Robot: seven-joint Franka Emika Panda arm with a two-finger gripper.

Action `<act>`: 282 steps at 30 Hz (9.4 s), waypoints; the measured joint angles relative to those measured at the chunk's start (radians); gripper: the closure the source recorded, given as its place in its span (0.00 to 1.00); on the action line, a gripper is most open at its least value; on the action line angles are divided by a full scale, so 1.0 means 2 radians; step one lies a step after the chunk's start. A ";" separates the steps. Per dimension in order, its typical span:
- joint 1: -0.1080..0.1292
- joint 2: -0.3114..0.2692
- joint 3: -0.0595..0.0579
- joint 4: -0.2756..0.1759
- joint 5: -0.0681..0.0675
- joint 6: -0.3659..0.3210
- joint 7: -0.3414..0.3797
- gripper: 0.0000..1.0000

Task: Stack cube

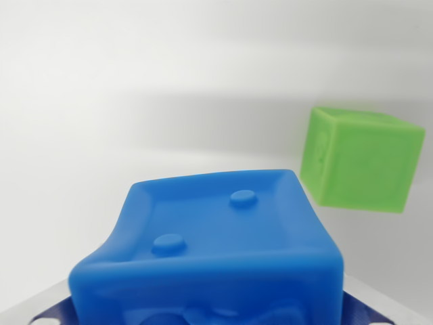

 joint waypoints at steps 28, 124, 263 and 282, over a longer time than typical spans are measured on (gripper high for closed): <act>-0.030 -0.019 -0.016 0.017 0.003 -0.036 -0.040 1.00; -0.054 0.123 -0.029 0.033 0.022 0.086 -0.085 0.00; -0.052 -0.128 -0.034 0.144 0.003 -0.272 -0.072 0.00; -0.052 -0.127 -0.034 0.144 0.003 -0.272 -0.072 0.00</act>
